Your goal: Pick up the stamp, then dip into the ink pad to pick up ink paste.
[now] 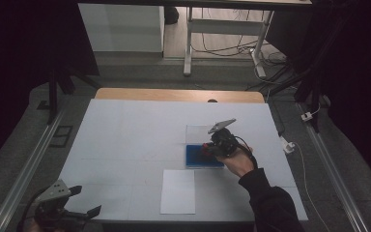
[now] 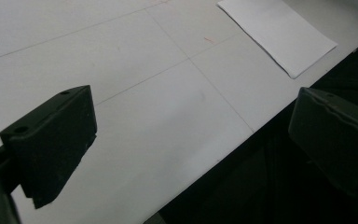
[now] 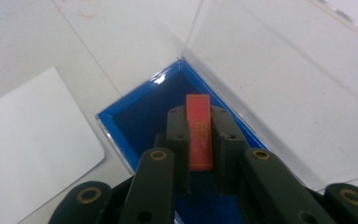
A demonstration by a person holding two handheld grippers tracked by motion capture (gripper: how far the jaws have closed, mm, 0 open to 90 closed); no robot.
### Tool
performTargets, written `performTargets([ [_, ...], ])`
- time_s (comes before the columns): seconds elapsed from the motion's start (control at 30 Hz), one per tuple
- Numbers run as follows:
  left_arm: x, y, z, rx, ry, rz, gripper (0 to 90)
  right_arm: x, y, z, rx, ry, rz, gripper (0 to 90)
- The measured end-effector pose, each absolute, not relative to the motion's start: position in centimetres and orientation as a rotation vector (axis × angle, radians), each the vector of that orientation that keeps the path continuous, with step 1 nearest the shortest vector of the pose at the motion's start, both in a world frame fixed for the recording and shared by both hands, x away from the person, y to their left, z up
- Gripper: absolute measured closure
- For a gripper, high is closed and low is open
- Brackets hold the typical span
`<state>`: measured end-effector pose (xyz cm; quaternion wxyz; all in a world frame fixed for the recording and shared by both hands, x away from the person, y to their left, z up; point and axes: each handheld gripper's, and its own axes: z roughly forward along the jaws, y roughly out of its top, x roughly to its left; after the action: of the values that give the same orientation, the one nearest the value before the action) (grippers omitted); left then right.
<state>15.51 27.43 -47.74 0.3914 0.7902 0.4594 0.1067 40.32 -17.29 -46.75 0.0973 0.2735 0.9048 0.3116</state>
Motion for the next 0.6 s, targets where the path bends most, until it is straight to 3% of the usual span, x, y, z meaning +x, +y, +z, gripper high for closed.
performTargets([
  [0.6,15.5,27.1,-47.8,2.036,1.158,0.289,1.1,39.7,-18.1,-45.4,0.851,2.666,0.99,79.3],
])
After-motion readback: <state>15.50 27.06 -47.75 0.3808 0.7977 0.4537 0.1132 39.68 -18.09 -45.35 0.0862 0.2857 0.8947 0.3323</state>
